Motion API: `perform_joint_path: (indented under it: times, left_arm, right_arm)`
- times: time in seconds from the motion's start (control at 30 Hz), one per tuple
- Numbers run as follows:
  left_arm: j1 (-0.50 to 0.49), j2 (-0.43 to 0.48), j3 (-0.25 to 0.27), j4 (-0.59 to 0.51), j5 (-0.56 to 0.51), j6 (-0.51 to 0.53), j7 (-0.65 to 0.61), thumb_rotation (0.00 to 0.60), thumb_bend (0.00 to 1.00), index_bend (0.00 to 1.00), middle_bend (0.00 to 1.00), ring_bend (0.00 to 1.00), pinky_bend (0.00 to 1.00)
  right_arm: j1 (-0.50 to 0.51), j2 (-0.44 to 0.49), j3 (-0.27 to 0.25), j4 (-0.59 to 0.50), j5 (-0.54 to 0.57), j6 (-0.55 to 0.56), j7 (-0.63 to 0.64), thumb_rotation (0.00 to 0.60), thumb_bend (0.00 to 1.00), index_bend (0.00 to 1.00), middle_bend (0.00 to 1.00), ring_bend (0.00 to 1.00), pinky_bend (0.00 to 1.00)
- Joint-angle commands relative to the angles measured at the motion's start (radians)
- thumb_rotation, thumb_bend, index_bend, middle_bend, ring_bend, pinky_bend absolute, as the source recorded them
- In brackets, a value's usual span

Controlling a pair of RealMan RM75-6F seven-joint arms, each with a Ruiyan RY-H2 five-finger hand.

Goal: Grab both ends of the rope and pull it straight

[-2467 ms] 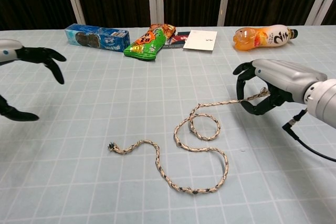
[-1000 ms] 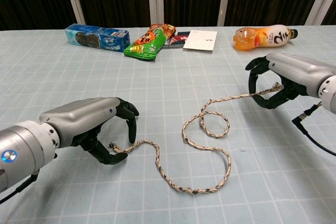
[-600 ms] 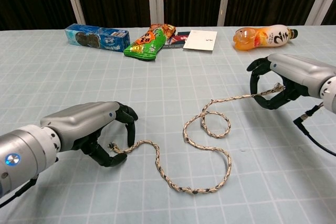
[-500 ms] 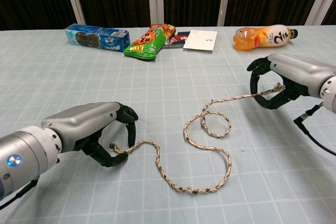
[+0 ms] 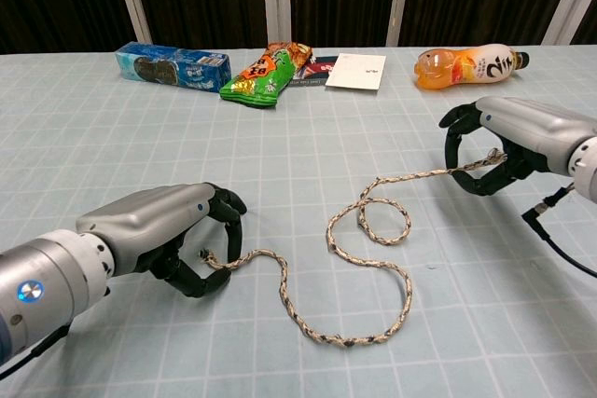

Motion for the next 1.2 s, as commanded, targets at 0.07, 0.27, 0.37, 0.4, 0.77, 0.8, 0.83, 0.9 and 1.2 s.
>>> perform_joint_path:
  times: [0.07, 0.27, 0.37, 0.4, 0.77, 0.8, 0.83, 0.9, 1.2]
  left_arm:
    - [0.001, 0.000, 0.001, 0.004, 0.001, 0.000, -0.005, 0.600, 0.54, 0.55, 0.15, 0.00, 0.00]
    - [0.002, 0.002, 0.002, 0.008, 0.012, 0.001, -0.018, 0.600, 0.58, 0.56, 0.15, 0.00, 0.00]
    - [0.003, 0.006, 0.003, 0.009, 0.018, 0.003, -0.021, 0.600, 0.59, 0.56, 0.15, 0.00, 0.00]
    - [0.004, 0.008, 0.002, 0.010, 0.019, 0.003, -0.023, 0.600, 0.59, 0.57, 0.15, 0.00, 0.00]
    - [0.010, 0.053, -0.016, 0.010, 0.031, 0.011, -0.051, 0.600, 0.62, 0.59, 0.16, 0.00, 0.00]
    - [0.011, 0.057, -0.019, 0.009, 0.031, 0.012, -0.054, 0.600, 0.62, 0.59, 0.16, 0.00, 0.00]
    - [0.011, 0.064, -0.023, 0.009, 0.032, 0.014, -0.059, 0.600, 0.62, 0.59, 0.16, 0.00, 0.00]
    - [0.012, 0.077, -0.031, 0.007, 0.034, 0.015, -0.065, 0.600, 0.62, 0.59, 0.16, 0.00, 0.00]
    - [0.019, 0.176, -0.087, -0.024, 0.032, 0.027, -0.117, 0.600, 0.63, 0.60, 0.16, 0.00, 0.00]
  right_arm:
    - [0.000, -0.001, -0.001, 0.001, 0.000, 0.000, -0.001, 0.600, 0.51, 0.61, 0.17, 0.00, 0.00]
    - [0.000, -0.006, -0.005, 0.003, 0.000, 0.000, -0.006, 0.600, 0.51, 0.61, 0.17, 0.00, 0.00]
    - [0.000, -0.008, -0.007, 0.004, 0.001, 0.001, -0.009, 0.600, 0.51, 0.61, 0.17, 0.00, 0.00]
    - [0.000, -0.009, -0.008, 0.004, 0.001, 0.001, -0.010, 0.600, 0.51, 0.61, 0.17, 0.00, 0.00]
    - [-0.001, -0.007, -0.009, 0.004, -0.001, 0.004, -0.015, 0.600, 0.51, 0.61, 0.17, 0.00, 0.00]
    - [-0.001, -0.007, -0.009, 0.003, -0.001, 0.004, -0.015, 0.600, 0.51, 0.61, 0.17, 0.00, 0.00]
    - [-0.001, -0.006, -0.010, 0.003, -0.002, 0.005, -0.016, 0.600, 0.51, 0.61, 0.17, 0.00, 0.00]
    - [-0.002, -0.005, -0.010, 0.002, -0.002, 0.005, -0.017, 0.600, 0.51, 0.61, 0.17, 0.00, 0.00]
    - [-0.005, 0.023, 0.001, 0.002, 0.002, 0.011, -0.015, 0.600, 0.51, 0.61, 0.17, 0.00, 0.00]
